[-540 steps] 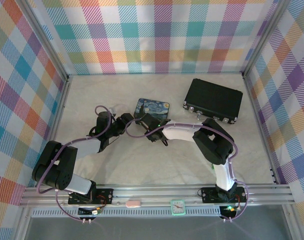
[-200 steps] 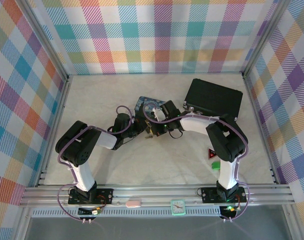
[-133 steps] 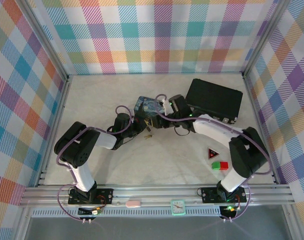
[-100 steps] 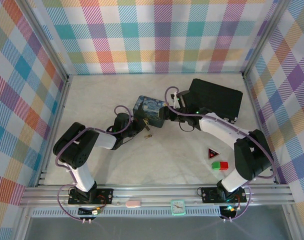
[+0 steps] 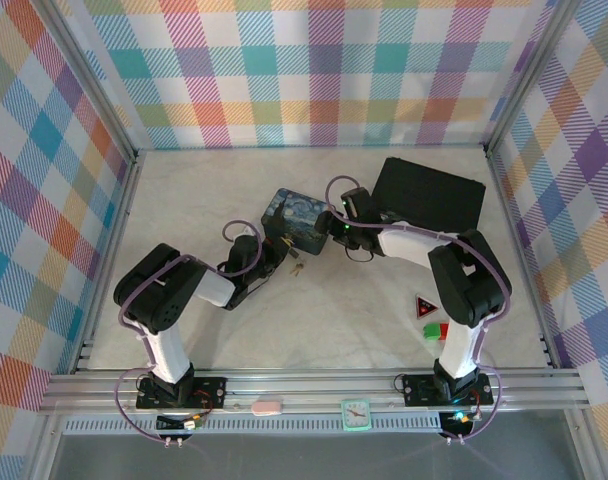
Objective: Unlock the padlock with the key
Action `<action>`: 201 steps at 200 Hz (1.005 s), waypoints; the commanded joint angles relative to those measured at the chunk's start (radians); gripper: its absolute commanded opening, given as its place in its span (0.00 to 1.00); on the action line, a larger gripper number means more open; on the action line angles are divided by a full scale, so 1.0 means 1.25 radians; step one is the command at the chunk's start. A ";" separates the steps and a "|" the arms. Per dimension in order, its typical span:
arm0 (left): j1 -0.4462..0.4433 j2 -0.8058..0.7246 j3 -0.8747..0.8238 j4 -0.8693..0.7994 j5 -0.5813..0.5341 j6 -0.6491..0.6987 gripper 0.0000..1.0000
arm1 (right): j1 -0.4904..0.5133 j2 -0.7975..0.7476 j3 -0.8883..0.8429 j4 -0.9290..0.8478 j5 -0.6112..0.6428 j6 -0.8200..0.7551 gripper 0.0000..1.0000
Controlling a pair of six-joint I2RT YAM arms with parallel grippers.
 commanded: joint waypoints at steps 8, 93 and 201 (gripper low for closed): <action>-0.005 -0.001 -0.032 0.086 -0.071 -0.037 0.00 | 0.005 0.019 -0.025 0.066 0.023 0.111 0.64; -0.005 -0.050 -0.071 0.081 -0.225 -0.063 0.00 | 0.006 0.037 -0.056 0.096 0.036 0.173 0.56; -0.001 -0.409 -0.046 -0.505 -0.025 0.183 0.00 | 0.006 -0.179 -0.047 -0.086 0.048 -0.209 0.65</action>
